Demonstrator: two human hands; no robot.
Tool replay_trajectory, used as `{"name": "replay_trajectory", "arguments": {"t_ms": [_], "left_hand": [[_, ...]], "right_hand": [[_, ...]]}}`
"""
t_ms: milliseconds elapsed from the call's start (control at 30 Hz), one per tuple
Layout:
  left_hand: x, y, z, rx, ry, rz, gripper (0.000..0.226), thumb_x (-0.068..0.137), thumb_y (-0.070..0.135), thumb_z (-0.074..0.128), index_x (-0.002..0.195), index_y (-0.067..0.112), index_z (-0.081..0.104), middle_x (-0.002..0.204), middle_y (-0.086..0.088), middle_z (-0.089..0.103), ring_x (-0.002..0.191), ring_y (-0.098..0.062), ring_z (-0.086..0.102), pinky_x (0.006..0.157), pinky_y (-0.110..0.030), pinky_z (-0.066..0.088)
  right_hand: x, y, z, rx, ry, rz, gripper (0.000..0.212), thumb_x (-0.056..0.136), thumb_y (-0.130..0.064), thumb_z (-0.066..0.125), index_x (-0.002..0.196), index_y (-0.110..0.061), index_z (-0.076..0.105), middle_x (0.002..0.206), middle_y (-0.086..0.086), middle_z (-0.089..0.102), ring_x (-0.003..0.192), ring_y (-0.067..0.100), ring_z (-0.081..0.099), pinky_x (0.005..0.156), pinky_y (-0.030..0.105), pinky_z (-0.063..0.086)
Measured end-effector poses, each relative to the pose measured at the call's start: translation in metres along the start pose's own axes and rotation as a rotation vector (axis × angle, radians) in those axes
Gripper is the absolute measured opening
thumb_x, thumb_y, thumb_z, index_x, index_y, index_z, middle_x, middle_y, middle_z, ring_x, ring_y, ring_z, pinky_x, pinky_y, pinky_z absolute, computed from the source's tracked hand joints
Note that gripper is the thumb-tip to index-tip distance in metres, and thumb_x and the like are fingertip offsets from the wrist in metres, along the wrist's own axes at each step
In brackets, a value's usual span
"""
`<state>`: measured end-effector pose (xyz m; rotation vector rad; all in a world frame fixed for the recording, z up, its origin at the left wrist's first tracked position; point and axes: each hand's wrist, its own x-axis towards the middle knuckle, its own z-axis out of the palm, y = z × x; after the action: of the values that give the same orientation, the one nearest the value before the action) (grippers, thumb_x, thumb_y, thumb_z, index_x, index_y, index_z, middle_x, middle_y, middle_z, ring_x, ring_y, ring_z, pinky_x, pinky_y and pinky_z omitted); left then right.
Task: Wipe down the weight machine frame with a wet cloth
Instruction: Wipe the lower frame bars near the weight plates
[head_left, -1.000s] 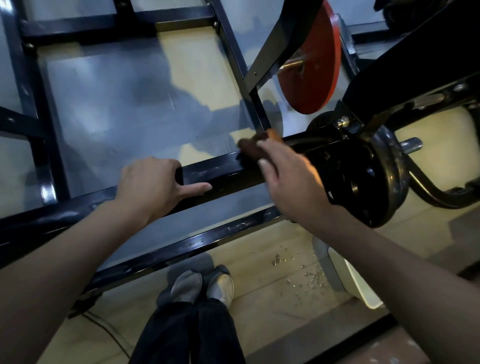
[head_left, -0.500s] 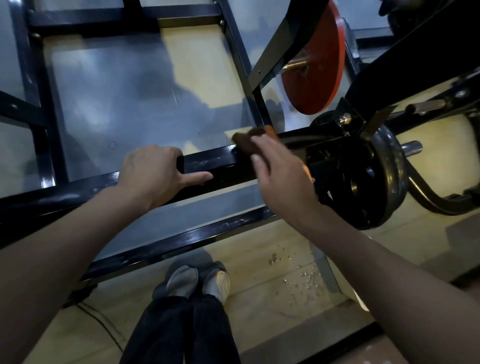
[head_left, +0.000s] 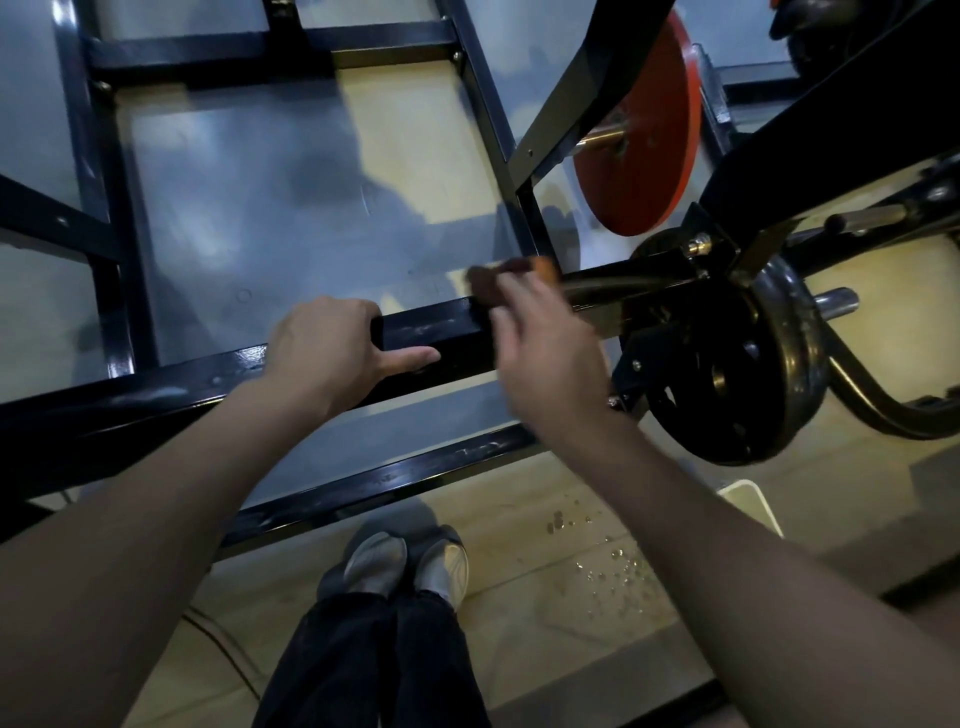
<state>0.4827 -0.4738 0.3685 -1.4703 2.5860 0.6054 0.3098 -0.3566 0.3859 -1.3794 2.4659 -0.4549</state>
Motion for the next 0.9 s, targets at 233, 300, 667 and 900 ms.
{"name": "replay_trajectory", "arguments": {"t_ms": [233, 300, 667, 900], "left_hand": [[0.004, -0.001, -0.007, 0.02, -0.059, 0.012, 0.076, 0.07, 0.091, 0.057, 0.07, 0.015, 0.057, 0.062, -0.007, 0.055, 0.063, -0.03, 0.052, 0.053, -0.032, 0.033], [0.002, 0.0, -0.007, 0.032, -0.052, 0.008, 0.077, 0.07, 0.091, 0.055, 0.069, 0.014, 0.054, 0.061, -0.007, 0.052, 0.06, -0.029, 0.049, 0.052, -0.032, 0.03], [-0.001, 0.003, -0.01, 0.018, -0.051, -0.002, 0.069, 0.076, 0.085, 0.06, 0.068, 0.017, 0.05, 0.062, -0.002, 0.044, 0.069, -0.032, 0.047, 0.061, -0.036, 0.033], [-0.003, 0.005, -0.012, 0.008, -0.048, -0.009, 0.074, 0.076, 0.085, 0.058, 0.067, 0.012, 0.045, 0.062, -0.006, 0.046, 0.061, -0.028, 0.04, 0.058, -0.036, 0.028]], "right_hand": [[0.012, 0.05, -0.04, -0.05, -0.056, -0.118, 0.043, 0.107, -0.035, 0.05, 0.15, -0.036, 0.05, 0.153, -0.008, 0.052, 0.118, 0.012, 0.061, 0.097, 0.032, 0.053], [0.022, 0.078, -0.057, -0.116, -0.005, 0.089, 0.044, 0.108, -0.039, 0.047, 0.151, -0.036, 0.047, 0.153, -0.005, 0.051, 0.126, 0.022, 0.059, 0.101, 0.039, 0.051], [-0.013, -0.016, -0.011, -0.051, -0.186, -0.19, 0.047, 0.108, -0.04, 0.047, 0.154, -0.038, 0.044, 0.162, -0.014, 0.038, 0.123, 0.02, 0.06, 0.099, 0.04, 0.054], [0.029, 0.068, -0.058, -0.176, -0.017, 0.267, 0.047, 0.107, -0.042, 0.046, 0.152, -0.032, 0.048, 0.156, -0.001, 0.05, 0.135, 0.031, 0.054, 0.109, 0.046, 0.044]]}}
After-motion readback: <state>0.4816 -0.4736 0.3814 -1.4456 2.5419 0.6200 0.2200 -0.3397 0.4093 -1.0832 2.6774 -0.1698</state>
